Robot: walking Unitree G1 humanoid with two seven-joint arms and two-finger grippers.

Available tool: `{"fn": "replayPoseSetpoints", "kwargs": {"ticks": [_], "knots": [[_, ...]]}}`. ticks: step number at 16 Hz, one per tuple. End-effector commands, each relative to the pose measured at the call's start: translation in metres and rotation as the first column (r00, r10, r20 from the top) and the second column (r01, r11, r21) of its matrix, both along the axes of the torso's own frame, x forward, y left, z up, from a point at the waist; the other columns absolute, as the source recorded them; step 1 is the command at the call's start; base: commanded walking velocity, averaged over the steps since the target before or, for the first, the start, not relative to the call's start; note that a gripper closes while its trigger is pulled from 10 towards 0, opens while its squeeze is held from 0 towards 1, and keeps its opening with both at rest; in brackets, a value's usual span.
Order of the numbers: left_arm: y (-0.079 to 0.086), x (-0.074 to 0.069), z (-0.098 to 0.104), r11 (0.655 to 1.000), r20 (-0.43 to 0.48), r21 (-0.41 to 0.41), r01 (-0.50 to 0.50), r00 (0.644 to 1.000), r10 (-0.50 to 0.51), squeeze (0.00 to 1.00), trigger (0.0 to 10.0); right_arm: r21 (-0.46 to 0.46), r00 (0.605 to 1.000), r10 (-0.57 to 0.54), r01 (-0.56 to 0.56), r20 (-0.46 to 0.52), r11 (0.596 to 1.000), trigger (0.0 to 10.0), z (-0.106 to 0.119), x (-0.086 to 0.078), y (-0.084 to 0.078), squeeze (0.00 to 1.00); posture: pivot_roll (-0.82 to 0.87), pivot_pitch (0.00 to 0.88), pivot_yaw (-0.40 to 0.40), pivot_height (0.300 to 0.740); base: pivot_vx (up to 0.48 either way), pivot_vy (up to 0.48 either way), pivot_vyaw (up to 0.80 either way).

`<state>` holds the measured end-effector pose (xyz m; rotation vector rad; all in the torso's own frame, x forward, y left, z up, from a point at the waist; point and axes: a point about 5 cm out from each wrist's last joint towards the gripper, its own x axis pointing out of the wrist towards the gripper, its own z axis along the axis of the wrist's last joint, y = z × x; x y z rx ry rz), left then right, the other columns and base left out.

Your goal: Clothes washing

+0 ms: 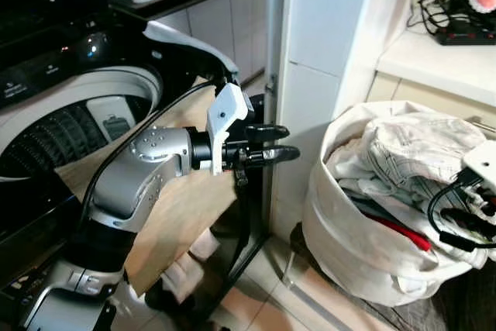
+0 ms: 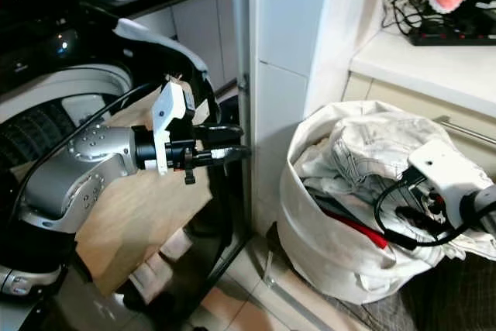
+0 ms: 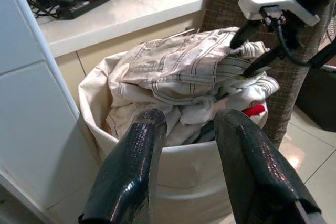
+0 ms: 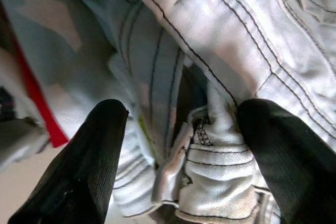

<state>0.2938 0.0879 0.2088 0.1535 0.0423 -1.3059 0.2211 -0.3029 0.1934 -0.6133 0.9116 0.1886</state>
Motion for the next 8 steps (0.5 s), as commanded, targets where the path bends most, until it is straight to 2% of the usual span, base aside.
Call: {"fn": "replayPoseSetpoints", "kwargs": {"ticks": [1, 3, 4, 8], "knots": [[-0.001, -0.004, 0.000, 1.000, -0.006, 0.013, 0.005, 1.000, -0.004, 0.00, 10.0, -0.105, 1.000, -0.024, 0.025, 0.007, 0.994, 10.0, -0.006, 0.001, -0.012, 0.00, -0.11, 0.000, 0.085, 0.740, 0.000, 0.000, 0.00], [-0.002, -0.004, 0.001, 1.000, -0.007, 0.014, 0.007, 1.000, -0.007, 0.00, 10.0, -0.225, 0.997, -0.049, 0.060, 0.056, 0.972, 10.0, -0.005, 0.004, -0.029, 0.00, -0.11, 0.000, 0.086, 0.740, 0.000, 0.000, 0.00], [-0.002, -0.005, 0.001, 1.000, -0.008, 0.014, 0.009, 1.000, -0.009, 0.00, 10.0, -0.248, 0.996, -0.045, 0.061, 0.071, 0.967, 10.0, -0.004, 0.005, -0.032, 0.00, -0.11, 0.000, 0.087, 0.740, 0.000, 0.000, 0.00], [-0.004, -0.008, 0.005, 0.999, -0.014, -0.018, 0.035, 0.999, -0.036, 0.00, 10.0, -0.208, 0.984, -0.024, 0.061, 0.177, 0.976, 10.0, -0.002, 0.017, -0.029, 0.00, -0.11, 0.000, 0.089, 0.740, 0.000, 0.000, 0.00]]}}
